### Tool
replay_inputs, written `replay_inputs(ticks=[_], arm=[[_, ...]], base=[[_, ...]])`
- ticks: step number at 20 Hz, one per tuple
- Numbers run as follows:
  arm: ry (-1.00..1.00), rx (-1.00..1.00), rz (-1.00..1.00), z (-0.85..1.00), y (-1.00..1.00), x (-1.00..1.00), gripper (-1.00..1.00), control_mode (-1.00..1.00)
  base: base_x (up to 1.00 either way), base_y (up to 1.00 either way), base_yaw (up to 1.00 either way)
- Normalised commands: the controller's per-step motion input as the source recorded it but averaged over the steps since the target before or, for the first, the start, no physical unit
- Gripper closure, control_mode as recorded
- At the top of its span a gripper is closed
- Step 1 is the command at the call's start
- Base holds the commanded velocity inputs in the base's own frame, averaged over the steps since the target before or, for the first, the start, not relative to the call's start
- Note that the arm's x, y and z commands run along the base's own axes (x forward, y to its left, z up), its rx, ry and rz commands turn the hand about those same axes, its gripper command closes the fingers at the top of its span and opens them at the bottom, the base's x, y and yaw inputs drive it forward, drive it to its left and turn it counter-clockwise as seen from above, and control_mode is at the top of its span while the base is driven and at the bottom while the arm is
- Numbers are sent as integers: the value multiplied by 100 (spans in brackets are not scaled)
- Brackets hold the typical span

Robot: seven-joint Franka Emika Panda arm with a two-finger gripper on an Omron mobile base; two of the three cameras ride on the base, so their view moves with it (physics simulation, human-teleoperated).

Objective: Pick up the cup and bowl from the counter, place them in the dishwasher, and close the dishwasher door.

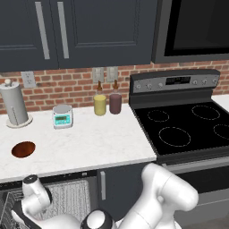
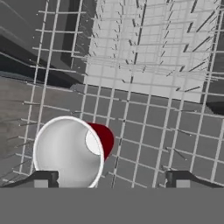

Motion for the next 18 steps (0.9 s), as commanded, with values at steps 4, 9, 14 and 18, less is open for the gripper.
replay_inputs(ticks=[4, 9, 14, 18], arm=[[0, 0, 0, 82, -1, -24, -100, -100], [0, 0, 0, 97, 0, -25, -100, -100], [0, 0, 0, 100, 0, -1, -100, -100], [0, 0, 0, 100, -8, 8, -100, -100]], base=[[0, 0, 0], [0, 0, 0], [0, 0, 0], [0, 0, 0]])
